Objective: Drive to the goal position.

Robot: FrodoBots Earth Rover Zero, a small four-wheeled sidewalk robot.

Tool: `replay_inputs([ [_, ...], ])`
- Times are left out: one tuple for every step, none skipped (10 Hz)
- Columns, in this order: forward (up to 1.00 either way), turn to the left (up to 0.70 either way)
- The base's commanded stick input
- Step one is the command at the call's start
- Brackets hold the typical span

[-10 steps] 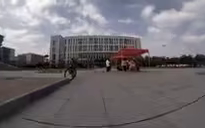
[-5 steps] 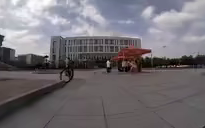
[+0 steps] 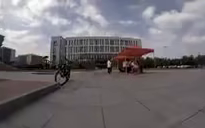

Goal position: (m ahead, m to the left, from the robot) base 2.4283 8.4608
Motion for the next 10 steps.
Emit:
replay_inputs([
  [1.00,0.02],
  [1.00,0.02],
  [1.00,0.02],
  [1.00,0.02],
  [1.00,0.02],
  [1.00,0.02],
  [1.00,0.02],
  [1.00,0.34],
  [1.00,0.42],
  [1.00,0.42],
])
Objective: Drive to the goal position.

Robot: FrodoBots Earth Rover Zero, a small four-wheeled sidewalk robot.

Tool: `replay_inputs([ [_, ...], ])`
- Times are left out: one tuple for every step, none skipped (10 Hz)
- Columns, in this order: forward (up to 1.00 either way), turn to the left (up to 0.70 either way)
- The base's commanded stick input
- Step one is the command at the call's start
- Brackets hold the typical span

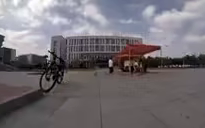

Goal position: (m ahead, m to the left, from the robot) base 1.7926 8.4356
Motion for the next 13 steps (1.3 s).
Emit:
replay_inputs([
  [1.00,0.02],
  [1.00,0.02],
  [1.00,0.02],
  [1.00,0.02],
  [1.00,0.02],
  [1.00,0.02],
  [1.00,0.02],
  [1.00,0.02],
  [1.00,0.02],
  [1.00,0.02],
  [1.00,0.23],
  [1.00,0.42],
  [1.00,0.39],
])
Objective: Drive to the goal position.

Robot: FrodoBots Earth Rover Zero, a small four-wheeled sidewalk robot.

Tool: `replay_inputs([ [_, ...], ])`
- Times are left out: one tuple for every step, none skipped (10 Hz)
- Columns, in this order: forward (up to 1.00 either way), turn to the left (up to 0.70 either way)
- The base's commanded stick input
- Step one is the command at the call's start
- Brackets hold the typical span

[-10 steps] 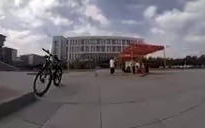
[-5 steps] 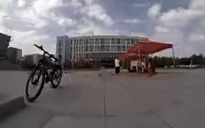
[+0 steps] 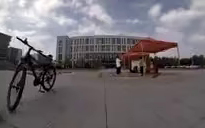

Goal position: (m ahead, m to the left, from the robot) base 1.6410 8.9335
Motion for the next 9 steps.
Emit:
replay_inputs([
  [1.00,0.24],
  [1.00,0.03],
  [1.00,0.02],
  [1.00,0.03],
  [1.00,0.22],
  [1.00,0.42],
  [1.00,0.42],
  [1.00,0.28],
  [1.00,0.02],
])
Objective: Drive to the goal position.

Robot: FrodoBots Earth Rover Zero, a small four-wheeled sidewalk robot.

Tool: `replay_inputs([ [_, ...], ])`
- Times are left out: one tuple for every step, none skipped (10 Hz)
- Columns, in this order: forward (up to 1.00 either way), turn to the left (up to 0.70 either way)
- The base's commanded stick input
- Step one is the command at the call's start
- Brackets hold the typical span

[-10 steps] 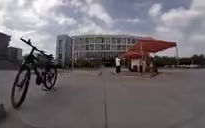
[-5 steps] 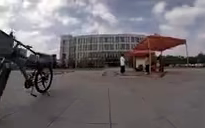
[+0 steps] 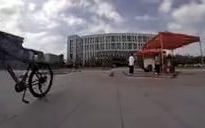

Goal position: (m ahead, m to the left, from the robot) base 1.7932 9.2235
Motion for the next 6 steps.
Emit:
replay_inputs([
  [1.00,0.02],
  [1.00,0.02],
  [1.00,0.02],
  [1.00,0.02],
  [1.00,0.02],
  [1.00,0.02],
])
